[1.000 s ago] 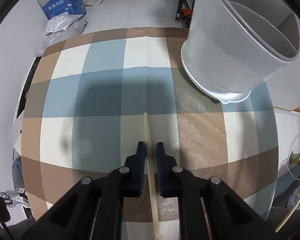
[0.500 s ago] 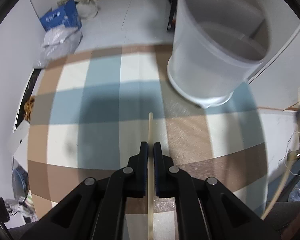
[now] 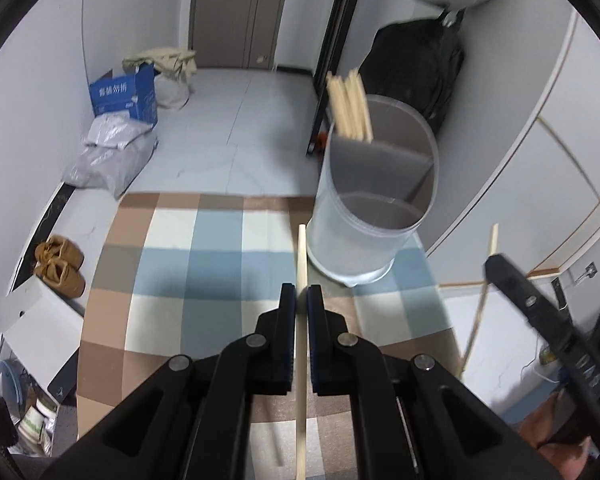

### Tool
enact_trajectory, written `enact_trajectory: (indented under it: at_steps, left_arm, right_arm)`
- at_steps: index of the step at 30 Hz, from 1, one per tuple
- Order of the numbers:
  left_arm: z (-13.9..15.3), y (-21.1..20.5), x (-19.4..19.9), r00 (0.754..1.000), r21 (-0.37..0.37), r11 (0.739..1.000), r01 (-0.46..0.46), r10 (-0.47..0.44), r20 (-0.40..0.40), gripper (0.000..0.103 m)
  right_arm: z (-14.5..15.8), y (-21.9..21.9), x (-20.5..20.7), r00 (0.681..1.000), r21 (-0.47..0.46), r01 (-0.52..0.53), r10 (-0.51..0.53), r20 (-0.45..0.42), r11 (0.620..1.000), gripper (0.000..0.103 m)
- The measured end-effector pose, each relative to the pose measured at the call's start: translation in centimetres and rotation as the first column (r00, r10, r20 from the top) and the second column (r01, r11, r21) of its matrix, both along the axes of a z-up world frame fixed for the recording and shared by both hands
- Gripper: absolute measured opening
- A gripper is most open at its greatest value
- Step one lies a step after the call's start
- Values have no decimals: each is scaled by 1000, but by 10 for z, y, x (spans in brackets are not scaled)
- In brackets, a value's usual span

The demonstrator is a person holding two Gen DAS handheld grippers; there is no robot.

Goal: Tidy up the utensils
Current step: 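Lift both held chopsticks upright and carry them over the white holder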

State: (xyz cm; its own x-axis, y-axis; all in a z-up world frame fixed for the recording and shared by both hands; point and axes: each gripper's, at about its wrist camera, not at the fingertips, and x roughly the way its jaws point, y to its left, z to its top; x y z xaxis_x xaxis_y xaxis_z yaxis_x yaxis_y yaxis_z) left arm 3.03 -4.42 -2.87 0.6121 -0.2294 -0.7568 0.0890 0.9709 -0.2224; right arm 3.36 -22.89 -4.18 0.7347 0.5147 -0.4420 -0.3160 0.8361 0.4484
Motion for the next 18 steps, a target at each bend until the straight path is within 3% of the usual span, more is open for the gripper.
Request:
enact_trajectory:
  at_steps: [6, 12, 18]
  left_arm:
    - [19, 7, -5, 994, -74, 997, 25, -17, 103, 1]
    - [40, 14, -9, 973, -143, 989, 42, -8, 230, 1]
    - [61, 20, 1, 954, -204, 978, 51, 13, 299, 1]
  right_arm:
    - [15, 14, -12, 996, -29, -23, 26, 91, 999, 5]
    - [23, 22, -12, 992, -40, -25, 30, 122, 999, 5]
    - [44, 24, -7, 985, -63, -22, 33, 168, 998, 5]
